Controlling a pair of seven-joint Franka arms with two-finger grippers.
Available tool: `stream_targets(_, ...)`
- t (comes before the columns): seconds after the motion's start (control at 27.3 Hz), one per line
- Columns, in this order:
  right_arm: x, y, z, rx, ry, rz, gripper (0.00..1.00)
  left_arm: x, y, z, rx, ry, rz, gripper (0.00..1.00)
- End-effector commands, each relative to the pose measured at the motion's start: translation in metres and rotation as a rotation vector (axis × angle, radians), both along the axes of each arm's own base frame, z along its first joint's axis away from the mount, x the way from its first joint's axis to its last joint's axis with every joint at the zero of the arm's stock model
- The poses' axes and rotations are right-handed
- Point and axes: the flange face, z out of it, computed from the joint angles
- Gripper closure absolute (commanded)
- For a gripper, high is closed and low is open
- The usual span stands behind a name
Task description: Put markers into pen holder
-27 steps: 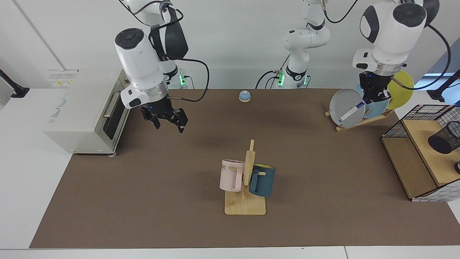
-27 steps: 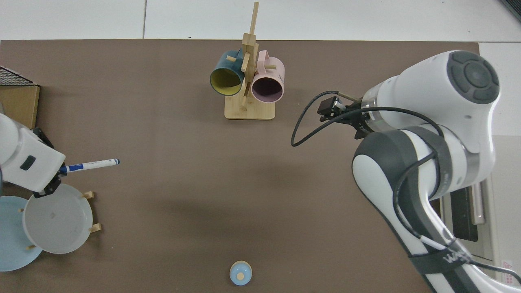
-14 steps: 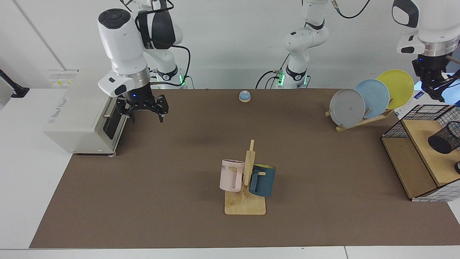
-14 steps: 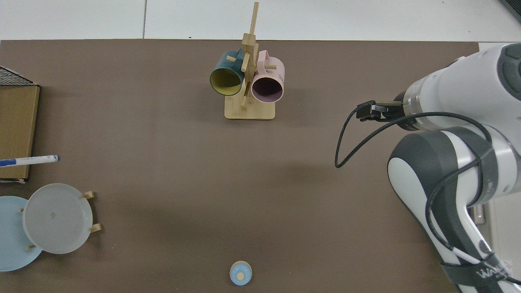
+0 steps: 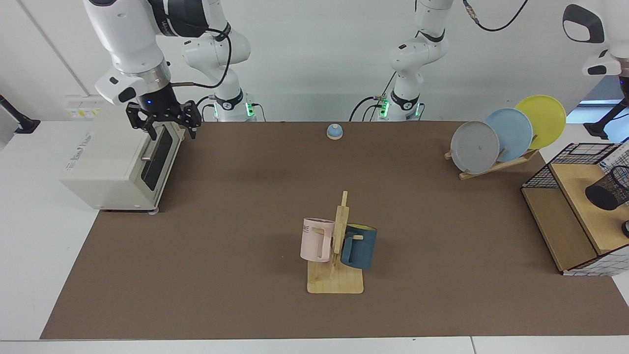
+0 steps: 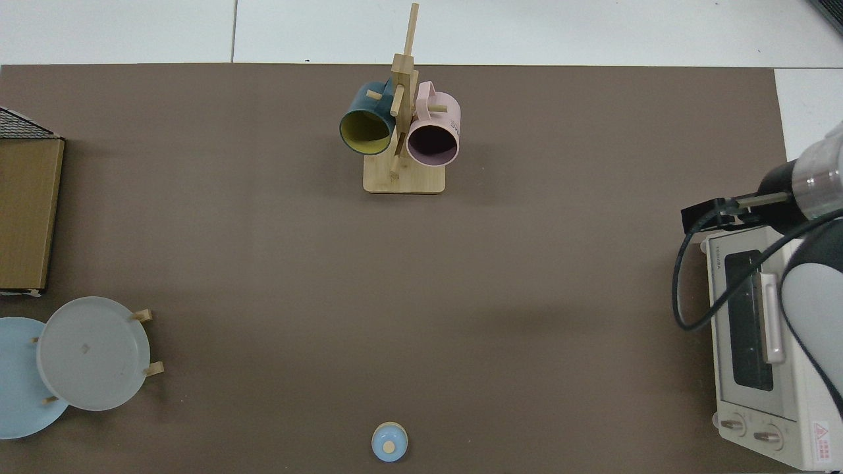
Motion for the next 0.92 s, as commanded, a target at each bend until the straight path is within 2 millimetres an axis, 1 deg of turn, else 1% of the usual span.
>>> stream_targets(0.0, -0.008, -0.026, 0.005, 0.001, 0.017, 0.041, 0.00, 0.011, 0.025, 0.006, 0.071, -0.008, -0.059, 1.00)
stream_targets(0.07, -0.009, -0.027, 0.006, 0.002, 0.018, 0.042, 0.00, 0.019, 0.030, 0.004, 0.103, -0.004, -0.107, 1.00)
stream_targets(0.26, -0.010, -0.026, 0.006, 0.016, 0.016, 0.031, 0.00, 0.053, 0.050, -0.012, 0.210, 0.070, -0.221, 1.00)
stream_targets(0.29, -0.011, -0.025, 0.006, 0.018, 0.019, 0.033, 0.00, 0.058, 0.050, -0.015, 0.228, 0.089, -0.240, 1.00)
stream_targets(0.4, -0.015, -0.022, 0.004, 0.029, 0.025, 0.034, 0.00, 0.058, 0.050, -0.013, 0.246, 0.094, -0.251, 1.00)
stream_targets(0.51, -0.016, -0.022, 0.003, 0.075, 0.028, 0.014, 0.00, 0.060, 0.052, -0.017, 0.268, 0.127, -0.298, 1.00)
stream_targets(0.59, -0.016, -0.028, 0.003, 0.077, 0.028, 0.000, 0.00, 0.060, 0.061, -0.021, 0.275, 0.134, -0.311, 1.00)
stream_targets(0.73, -0.016, -0.029, 0.001, 0.077, 0.032, -0.003, 0.00, 0.061, 0.077, -0.035, 0.266, 0.144, -0.304, 1.00)
stream_targets(0.81, -0.017, -0.029, 0.000, 0.077, 0.034, -0.002, 0.00, 0.055, 0.086, -0.035, 0.266, 0.152, -0.286, 1.00)
stream_targets(0.88, -0.017, -0.027, 0.001, 0.078, 0.031, 0.001, 0.00, 0.053, 0.085, -0.042, 0.252, 0.173, -0.280, 1.00)
